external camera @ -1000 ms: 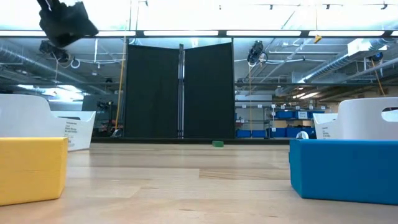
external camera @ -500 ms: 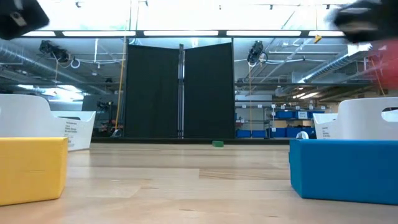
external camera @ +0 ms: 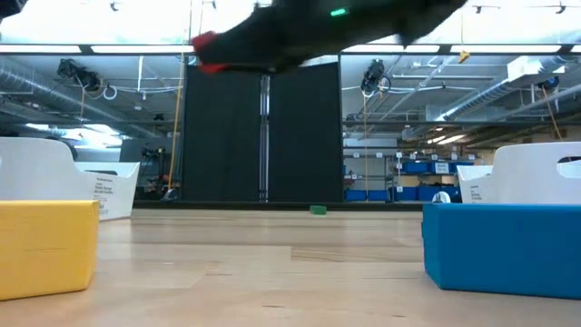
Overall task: Sort blocks by size
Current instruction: Put the red game piece into the left bin
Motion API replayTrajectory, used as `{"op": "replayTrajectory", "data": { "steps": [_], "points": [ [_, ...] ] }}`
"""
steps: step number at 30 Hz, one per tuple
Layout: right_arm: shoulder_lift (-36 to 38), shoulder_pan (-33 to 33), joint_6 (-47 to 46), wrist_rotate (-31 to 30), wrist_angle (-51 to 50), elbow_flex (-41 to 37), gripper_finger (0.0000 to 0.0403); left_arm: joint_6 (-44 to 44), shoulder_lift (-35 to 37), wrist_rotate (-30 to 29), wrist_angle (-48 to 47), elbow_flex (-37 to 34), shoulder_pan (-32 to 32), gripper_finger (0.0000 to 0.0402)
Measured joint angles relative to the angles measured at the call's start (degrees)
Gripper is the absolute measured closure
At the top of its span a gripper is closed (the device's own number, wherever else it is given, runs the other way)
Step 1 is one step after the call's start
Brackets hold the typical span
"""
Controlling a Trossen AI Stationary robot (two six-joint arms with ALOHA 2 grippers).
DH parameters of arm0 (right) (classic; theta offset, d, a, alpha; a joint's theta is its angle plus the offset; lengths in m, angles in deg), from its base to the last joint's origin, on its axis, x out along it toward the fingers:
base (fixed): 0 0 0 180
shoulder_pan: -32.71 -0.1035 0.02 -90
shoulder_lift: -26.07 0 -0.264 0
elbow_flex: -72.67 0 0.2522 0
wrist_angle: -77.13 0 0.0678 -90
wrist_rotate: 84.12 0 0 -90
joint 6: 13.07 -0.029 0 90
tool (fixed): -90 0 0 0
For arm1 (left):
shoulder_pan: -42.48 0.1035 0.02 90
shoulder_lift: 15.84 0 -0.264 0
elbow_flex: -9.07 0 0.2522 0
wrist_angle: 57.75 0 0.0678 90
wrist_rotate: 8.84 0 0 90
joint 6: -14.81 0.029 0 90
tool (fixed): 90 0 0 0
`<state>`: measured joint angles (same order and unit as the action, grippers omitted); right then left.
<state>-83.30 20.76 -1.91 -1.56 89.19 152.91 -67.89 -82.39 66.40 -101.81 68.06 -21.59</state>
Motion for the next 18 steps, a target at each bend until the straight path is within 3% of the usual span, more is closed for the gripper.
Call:
{"op": "replayTrajectory", "data": {
  "steps": [8, 15, 18],
  "points": [
    [-17.51, 4.65, 0.56, 6.99, 1.21, 22.58, 0.0257, -5.02, -2.14, 6.43, -1.60, 0.00, -0.93, 0.0269],
    [-32.37, 7.75, -0.62, 7.58, -6.04, 44.56, 0.0257, -6.19, -5.86, 15.92, -2.19, 0.00, -0.94, 0.0269],
    [-38.01, 8.87, -2.39, 7.72, -9.19, 52.54, 0.0257, -6.20, -6.82, 16.99, -3.13, 0.00, -0.94, 0.0269]
  ]
}}
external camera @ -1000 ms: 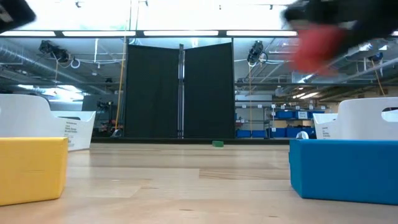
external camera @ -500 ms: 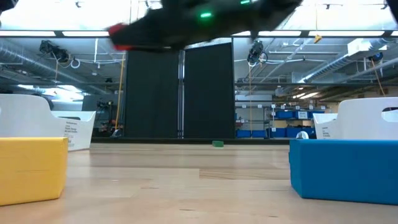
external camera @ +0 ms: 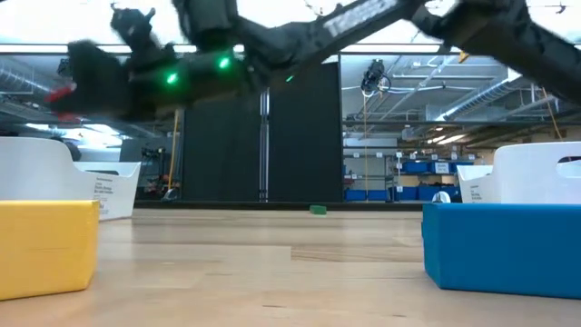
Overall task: Sort blocks by size
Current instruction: Put the red game piece into the left bin
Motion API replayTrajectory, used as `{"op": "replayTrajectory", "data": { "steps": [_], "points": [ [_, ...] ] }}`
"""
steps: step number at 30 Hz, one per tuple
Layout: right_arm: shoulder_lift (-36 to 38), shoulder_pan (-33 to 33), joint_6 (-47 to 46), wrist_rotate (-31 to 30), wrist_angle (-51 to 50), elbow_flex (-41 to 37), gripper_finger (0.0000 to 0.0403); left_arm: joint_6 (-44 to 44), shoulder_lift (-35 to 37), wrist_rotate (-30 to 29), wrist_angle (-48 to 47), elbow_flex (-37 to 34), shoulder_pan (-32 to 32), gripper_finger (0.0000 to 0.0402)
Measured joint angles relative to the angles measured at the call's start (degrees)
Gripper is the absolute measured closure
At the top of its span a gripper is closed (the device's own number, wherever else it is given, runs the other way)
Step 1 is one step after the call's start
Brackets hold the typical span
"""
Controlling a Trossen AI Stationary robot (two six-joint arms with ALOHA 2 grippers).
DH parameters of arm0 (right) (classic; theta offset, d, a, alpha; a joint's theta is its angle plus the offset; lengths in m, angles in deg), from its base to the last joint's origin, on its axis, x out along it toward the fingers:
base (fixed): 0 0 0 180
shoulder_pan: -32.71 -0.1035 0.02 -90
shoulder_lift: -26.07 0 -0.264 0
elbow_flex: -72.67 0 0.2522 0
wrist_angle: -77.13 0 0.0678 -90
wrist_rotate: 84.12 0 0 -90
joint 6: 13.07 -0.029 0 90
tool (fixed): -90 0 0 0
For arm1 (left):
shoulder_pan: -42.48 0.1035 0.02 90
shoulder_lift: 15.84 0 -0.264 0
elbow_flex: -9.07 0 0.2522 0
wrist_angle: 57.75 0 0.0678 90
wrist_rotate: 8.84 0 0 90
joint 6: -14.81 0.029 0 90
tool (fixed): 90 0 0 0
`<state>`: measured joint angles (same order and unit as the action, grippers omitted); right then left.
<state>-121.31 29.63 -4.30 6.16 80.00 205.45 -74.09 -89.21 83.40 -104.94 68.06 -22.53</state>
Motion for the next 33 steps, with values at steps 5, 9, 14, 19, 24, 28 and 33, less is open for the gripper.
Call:
{"op": "replayTrajectory", "data": {
  "steps": [5, 9, 14, 19, 24, 28, 33],
  "points": [
    [-4.57, 1.31, -2.24, 2.98, -1.64, 6.06, 0.0168, 1.80, -0.37, -0.01, -1.18, 0.00, 0.00, 0.0254],
    [-4.29, 1.75, -2.29, 5.11, -0.90, 6.69, 0.0036, 6.40, -0.41, -0.78, -4.47, 0.00, 0.29, 0.0240],
    [-3.37, 1.81, -0.96, 7.79, -1.25, 6.58, 0.0044, 13.60, -0.41, -6.19, -8.52, 0.00, 2.41, 0.0226],
    [-2.21, 0.67, 1.34, 10.72, -0.31, 6.62, 0.0091, 20.74, -1.85, -8.71, -8.33, 0.00, 4.43, 0.0208],
    [-1.93, -0.44, 1.71, 11.77, -0.79, 6.62, 0.0101, 24.24, -5.20, -8.65, -6.08, 0.01, 4.70, 0.0172],
    [-1.76, -0.75, 1.72, 11.76, -0.51, 6.62, 0.0095, 24.35, -7.86, -8.61, -4.95, 0.02, 4.70, 0.0129],
    [-1.74, -1.01, 1.54, 11.79, -0.62, 6.62, 0.0094, 24.37, -11.83, -7.83, -4.77, 0.02, 4.70, 0.0086]
  ]
}}
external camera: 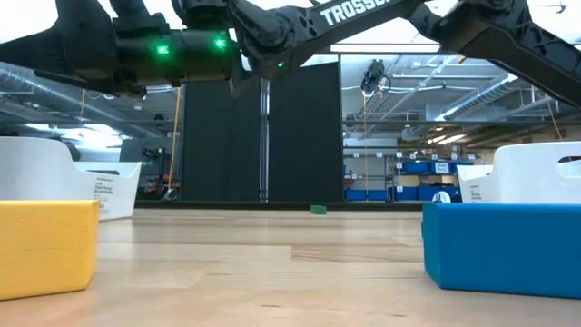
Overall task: Sort blocks by size
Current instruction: Put the red game piece into the left bin, then put the blue game piece into the left bin
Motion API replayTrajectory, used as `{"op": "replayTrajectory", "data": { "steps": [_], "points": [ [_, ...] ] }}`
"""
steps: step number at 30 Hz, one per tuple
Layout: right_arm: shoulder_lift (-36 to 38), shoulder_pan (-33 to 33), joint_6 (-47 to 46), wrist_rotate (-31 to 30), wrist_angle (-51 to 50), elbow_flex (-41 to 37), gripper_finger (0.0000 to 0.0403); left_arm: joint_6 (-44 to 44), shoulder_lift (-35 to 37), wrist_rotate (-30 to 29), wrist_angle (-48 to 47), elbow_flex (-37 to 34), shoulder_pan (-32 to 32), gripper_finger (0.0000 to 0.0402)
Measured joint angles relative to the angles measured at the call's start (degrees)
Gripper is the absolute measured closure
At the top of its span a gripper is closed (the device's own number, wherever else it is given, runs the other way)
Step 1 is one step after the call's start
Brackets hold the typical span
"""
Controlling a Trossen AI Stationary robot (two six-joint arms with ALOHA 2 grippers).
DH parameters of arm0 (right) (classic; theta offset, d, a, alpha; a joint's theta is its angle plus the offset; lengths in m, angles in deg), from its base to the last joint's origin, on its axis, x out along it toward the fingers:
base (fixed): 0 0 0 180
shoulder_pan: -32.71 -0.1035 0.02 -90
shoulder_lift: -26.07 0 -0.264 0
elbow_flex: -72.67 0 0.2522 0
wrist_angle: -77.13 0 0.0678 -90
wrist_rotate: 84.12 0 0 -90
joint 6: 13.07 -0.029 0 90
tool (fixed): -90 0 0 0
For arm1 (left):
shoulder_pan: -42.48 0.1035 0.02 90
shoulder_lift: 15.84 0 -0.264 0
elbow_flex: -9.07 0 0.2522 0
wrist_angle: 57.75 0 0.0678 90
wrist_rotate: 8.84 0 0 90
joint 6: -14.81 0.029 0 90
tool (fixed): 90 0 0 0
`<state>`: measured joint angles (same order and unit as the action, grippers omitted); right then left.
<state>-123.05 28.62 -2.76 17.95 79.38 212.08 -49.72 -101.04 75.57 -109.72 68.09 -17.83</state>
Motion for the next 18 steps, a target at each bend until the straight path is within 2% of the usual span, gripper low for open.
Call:
{"op": "replayTrajectory", "data": {
  "steps": [3, 5, 7, 10, 11, 14, 18],
  "points": [
    [1.27, -0.26, 0.52, 0.08, -1.78, -0.07, 0.0100, -0.52, -2.68, 0.94, 0.02, 0.00, 0.09, 0.0086],
    [3.13, -0.29, 1.69, 0.97, -5.03, -0.07, 0.0103, -1.91, -4.32, 2.12, -0.49, 0.14, 0.48, 0.0105],
    [5.97, -0.29, 3.23, 1.98, -10.29, -0.07, 0.0107, -3.91, -5.59, 3.18, -1.34, 0.33, 0.96, 0.0143],
    [11.05, -0.29, 5.84, 2.79, -21.50, -0.06, 0.0112, -5.01, -6.17, 2.57, -0.97, 0.30, 1.13, 0.0238],
    [12.80, -0.31, 6.86, 2.80, -25.12, -0.72, 0.0115, -5.03, -6.13, 1.49, -1.10, 0.71, 1.07, 0.0271],
    [17.44, -0.38, 8.22, 2.43, -30.35, -5.80, 0.0125, -4.81, -5.51, -2.80, -3.03, 2.37, 0.92, 0.0267],
    [25.33, -0.49, 8.01, -2.12, -29.10, -19.84, 0.0148, -7.38, -1.71, -16.59, -10.37, 6.78, 1.16, 0.0267]
  ]
}}
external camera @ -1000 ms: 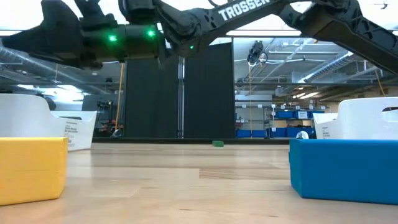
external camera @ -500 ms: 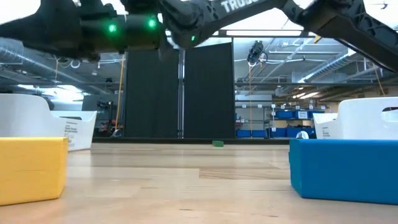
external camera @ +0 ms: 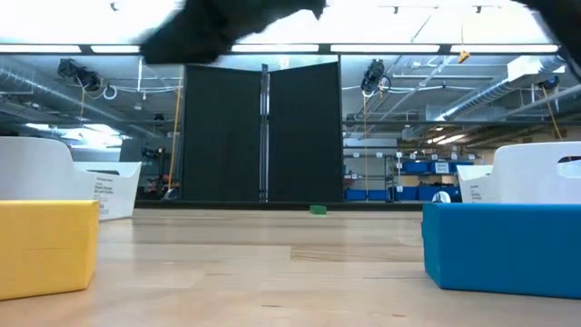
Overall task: Sort blocks by size
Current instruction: Put the blue game piece into the left bin
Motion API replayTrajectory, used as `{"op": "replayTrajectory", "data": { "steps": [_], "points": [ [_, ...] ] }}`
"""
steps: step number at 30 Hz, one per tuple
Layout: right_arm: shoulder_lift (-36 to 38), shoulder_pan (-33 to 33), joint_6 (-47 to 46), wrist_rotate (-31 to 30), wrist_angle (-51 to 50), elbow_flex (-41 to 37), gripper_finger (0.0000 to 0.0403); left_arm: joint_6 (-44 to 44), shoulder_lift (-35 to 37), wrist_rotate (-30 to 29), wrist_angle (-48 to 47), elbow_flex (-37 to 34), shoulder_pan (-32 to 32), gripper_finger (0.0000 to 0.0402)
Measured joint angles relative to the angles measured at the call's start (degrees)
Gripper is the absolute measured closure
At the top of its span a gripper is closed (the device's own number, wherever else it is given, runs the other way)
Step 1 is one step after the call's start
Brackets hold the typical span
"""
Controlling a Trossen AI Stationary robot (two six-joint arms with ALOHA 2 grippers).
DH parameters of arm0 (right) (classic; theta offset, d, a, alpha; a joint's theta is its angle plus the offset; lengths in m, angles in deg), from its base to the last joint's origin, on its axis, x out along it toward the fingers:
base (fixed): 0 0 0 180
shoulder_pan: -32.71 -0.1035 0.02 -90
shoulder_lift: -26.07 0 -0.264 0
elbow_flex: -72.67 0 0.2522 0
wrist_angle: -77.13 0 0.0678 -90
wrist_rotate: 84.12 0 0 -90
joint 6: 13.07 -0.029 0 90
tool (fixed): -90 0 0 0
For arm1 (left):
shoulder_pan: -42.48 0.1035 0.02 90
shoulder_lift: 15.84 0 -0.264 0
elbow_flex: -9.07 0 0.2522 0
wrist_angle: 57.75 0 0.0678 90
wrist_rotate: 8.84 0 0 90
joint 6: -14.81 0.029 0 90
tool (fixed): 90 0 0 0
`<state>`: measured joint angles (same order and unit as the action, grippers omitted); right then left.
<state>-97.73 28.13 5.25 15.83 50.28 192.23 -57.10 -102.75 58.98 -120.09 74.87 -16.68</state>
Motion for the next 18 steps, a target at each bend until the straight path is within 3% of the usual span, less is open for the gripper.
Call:
{"op": "replayTrajectory", "data": {
  "steps": [5, 9, 13, 18],
  "points": [
    [14.96, -1.42, -3.85, -9.18, 8.64, -24.92, 0.0184, -9.76, 6.14, -15.95, -18.13, 4.76, 0.50, 0.0267],
    [26.62, -4.70, -9.43, -16.59, 10.65, -40.46, 0.0209, -19.96, 10.21, -16.79, -31.30, 3.23, 4.84, 0.0267],
    [35.80, -9.32, -16.83, -19.23, 10.48, -50.94, 0.0228, -18.20, 15.92, -16.80, -29.75, -1.77, 11.64, 0.0267],
    [37.98, -15.81, -23.08, -19.17, 7.95, -56.05, 0.0233, -10.25, 22.88, -13.12, -20.55, -10.46, 19.90, 0.0265]
  ]
}}
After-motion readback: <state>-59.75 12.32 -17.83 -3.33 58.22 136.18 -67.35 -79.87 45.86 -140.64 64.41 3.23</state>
